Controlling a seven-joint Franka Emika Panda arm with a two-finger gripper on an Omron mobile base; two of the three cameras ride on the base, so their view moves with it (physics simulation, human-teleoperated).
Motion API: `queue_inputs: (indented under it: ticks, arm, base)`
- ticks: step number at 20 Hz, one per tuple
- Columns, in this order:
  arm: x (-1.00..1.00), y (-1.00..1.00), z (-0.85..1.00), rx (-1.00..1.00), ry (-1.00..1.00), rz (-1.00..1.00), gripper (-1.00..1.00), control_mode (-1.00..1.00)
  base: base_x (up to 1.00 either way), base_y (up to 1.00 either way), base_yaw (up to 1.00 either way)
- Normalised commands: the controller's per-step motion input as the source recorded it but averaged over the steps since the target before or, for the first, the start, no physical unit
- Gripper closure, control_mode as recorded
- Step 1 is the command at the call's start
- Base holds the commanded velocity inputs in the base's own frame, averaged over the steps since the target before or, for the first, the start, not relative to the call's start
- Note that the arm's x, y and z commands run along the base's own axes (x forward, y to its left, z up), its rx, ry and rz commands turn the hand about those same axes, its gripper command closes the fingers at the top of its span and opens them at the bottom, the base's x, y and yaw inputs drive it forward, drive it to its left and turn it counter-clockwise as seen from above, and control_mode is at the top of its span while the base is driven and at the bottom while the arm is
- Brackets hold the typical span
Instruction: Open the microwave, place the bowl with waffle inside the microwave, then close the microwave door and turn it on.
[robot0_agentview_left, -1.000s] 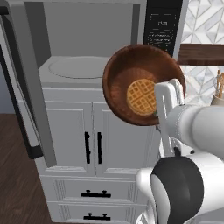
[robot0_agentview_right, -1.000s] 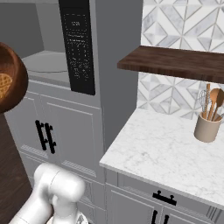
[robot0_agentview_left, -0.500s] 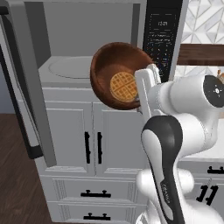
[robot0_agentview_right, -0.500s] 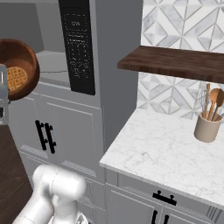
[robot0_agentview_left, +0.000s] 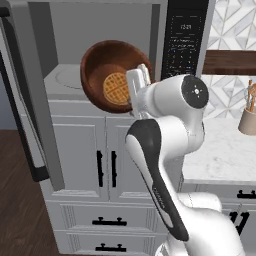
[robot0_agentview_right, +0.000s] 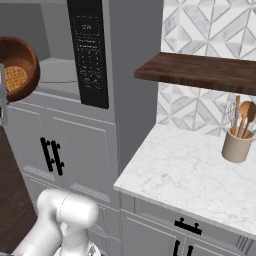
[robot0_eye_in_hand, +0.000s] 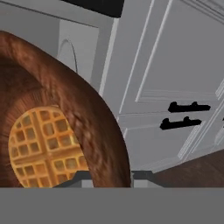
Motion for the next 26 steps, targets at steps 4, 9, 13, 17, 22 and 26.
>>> queue_inputs:
  ticks: [4, 9, 13, 17, 22, 26]
  arm:
    - [0.82, 0.05, 0.17, 0.02, 0.0, 0.0, 1.0, -1.0]
    - [0.77, 0.05, 0.31, 0.01, 0.01, -0.02, 1.0, -1.0]
    - [0.73, 0.09, 0.33, 0.0, 0.08, -0.09, 1.0, -1.0]
    - [0.75, 0.04, 0.08, -0.03, 0.09, -0.13, 1.0, -1.0]
    - [0.68, 0.12, 0.0, -0.02, 0.07, -0.11, 1.0, -1.0]
    - [0.6, 0.23, 0.0, -0.05, 0.05, -0.07, 1.0, -1.0]
  base:
    - [0.0, 0.0, 0.0]
    - [0.0, 0.0, 0.0]
    - [0.0, 0.0, 0.0]
    - [0.0, 0.0, 0.0]
    - [0.0, 0.0, 0.0]
    - [0.0, 0.0, 0.0]
